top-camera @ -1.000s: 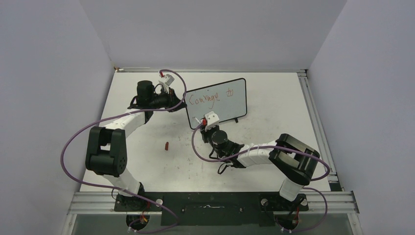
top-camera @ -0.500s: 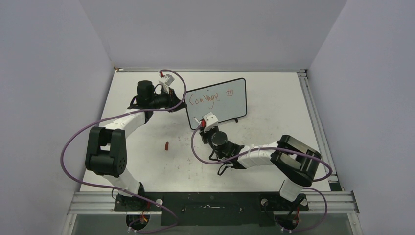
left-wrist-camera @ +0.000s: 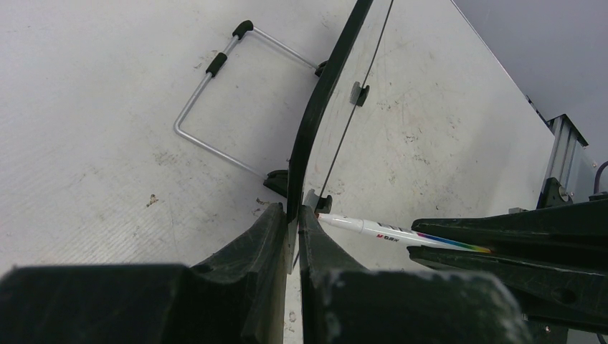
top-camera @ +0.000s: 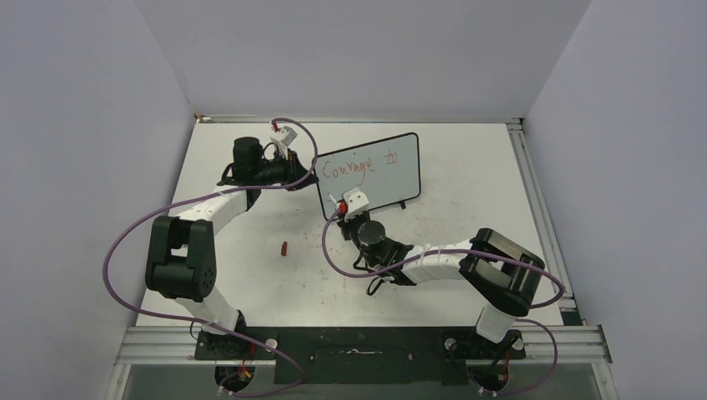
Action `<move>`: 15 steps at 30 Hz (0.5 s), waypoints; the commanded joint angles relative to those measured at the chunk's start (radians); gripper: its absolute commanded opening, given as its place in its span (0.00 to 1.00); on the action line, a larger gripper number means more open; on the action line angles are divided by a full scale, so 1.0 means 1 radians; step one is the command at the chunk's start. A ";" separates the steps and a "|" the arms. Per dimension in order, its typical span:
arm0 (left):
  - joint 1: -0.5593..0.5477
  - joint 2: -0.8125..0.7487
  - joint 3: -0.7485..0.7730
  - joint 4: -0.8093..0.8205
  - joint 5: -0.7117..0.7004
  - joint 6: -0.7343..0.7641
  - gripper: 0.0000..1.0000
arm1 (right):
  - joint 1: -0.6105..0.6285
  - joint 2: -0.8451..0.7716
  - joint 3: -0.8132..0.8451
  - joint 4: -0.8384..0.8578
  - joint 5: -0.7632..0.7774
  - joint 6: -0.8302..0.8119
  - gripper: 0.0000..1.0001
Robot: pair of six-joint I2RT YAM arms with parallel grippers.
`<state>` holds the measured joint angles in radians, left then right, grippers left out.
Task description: Write a sentence on the whiteboard
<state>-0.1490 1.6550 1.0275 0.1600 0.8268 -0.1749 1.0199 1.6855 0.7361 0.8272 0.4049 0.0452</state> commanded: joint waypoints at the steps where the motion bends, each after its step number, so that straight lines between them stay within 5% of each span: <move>1: 0.006 -0.047 0.033 0.010 0.028 -0.002 0.00 | -0.007 0.026 0.024 0.036 0.015 0.003 0.05; 15: 0.008 -0.049 0.033 0.009 0.029 -0.002 0.00 | 0.023 0.040 -0.066 0.026 0.029 0.077 0.05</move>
<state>-0.1478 1.6550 1.0275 0.1581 0.8246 -0.1745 1.0294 1.7123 0.6891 0.8246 0.4095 0.0868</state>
